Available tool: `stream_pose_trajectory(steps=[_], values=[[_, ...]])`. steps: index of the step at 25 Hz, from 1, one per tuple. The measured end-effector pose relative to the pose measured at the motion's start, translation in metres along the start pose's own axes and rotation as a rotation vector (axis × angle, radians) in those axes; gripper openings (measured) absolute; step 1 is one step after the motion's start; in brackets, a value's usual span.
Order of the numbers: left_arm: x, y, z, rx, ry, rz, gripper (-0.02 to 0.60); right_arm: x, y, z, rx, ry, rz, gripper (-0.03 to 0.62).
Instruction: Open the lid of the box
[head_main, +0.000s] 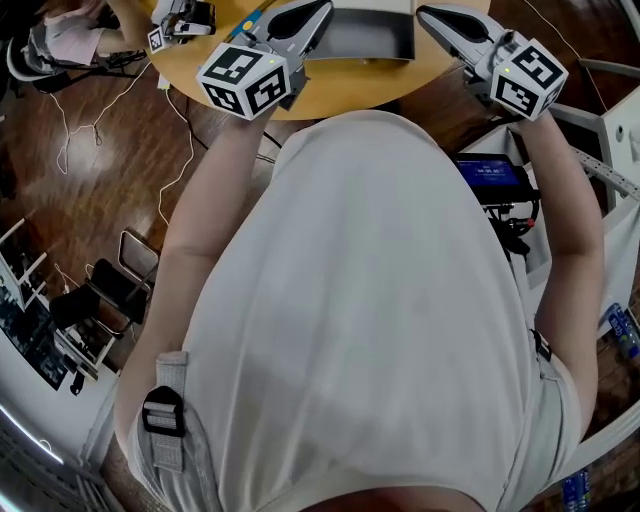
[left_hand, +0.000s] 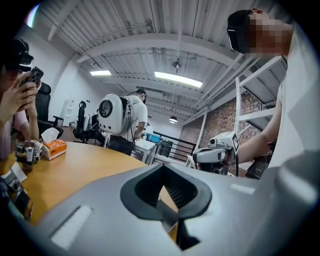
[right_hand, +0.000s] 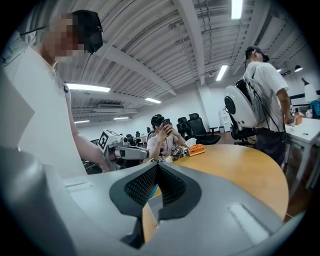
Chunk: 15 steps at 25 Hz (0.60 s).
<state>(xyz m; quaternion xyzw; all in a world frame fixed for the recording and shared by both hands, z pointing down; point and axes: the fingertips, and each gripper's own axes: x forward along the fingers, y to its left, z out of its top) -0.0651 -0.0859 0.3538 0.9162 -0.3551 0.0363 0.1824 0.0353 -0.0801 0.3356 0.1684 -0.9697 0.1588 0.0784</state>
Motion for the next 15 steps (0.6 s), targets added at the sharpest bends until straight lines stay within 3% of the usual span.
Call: stream_pose_trajectory(steps=[15], values=[[0.0082,-0.0014,-0.0036,-0.001,0.020,0.018,0.000,-0.0010,-0.0036,-0.0042,0.012,0.008,-0.002,0.000]])
